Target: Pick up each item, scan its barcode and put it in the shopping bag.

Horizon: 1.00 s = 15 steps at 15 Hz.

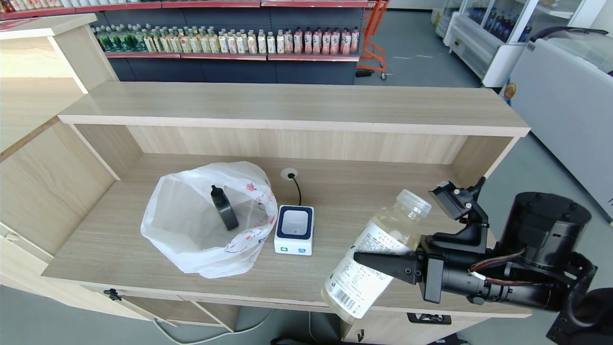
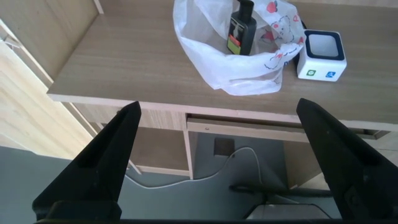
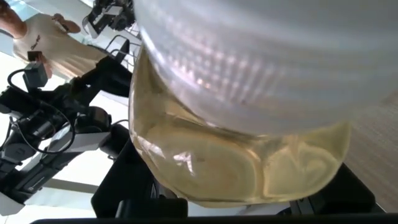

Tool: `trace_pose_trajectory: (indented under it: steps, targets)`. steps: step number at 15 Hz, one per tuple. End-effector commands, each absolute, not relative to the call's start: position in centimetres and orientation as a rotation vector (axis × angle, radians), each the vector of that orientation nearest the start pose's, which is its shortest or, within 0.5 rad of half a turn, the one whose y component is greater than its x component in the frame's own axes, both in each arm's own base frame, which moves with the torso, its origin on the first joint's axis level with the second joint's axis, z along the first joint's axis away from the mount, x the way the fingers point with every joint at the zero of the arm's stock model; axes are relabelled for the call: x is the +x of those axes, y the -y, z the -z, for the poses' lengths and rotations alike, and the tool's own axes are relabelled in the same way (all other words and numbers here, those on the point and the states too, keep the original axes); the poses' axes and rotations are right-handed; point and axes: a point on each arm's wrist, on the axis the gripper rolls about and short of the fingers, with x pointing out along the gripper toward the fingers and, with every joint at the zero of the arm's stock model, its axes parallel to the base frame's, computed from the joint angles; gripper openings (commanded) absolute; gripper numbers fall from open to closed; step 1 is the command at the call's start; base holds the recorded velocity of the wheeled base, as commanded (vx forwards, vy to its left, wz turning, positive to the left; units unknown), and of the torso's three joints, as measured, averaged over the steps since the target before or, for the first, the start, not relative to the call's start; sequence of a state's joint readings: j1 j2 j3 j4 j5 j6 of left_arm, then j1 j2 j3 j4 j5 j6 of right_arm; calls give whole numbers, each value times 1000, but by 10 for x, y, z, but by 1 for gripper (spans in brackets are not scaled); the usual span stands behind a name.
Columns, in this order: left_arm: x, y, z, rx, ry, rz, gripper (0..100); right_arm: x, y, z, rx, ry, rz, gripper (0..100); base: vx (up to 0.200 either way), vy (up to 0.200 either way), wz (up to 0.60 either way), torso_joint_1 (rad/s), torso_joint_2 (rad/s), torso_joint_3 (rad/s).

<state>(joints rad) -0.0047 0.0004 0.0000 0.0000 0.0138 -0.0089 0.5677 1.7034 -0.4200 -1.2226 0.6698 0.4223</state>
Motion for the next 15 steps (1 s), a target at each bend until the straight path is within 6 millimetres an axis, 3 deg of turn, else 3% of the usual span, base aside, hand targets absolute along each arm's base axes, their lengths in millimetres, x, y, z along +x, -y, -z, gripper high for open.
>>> trace_pose_trajectory:
  steps: [1,11,14,15]
  targets:
    - [-23,0,-75,-9,0,-8,100,211,-152,-143,368,-334,-1204,0,0,0,0,0,0,0]
    - [-23,0,-75,-9,0,-9,100,208,-144,-149,341,-290,-1182,0,0,0,0,0,0,0]
    - [-23,0,-75,-9,0,-11,100,213,-116,-157,188,-156,-980,0,0,0,0,0,0,0]
    - [-23,0,-75,-9,0,-11,100,214,-89,-159,43,-131,-773,0,0,0,0,0,0,0]
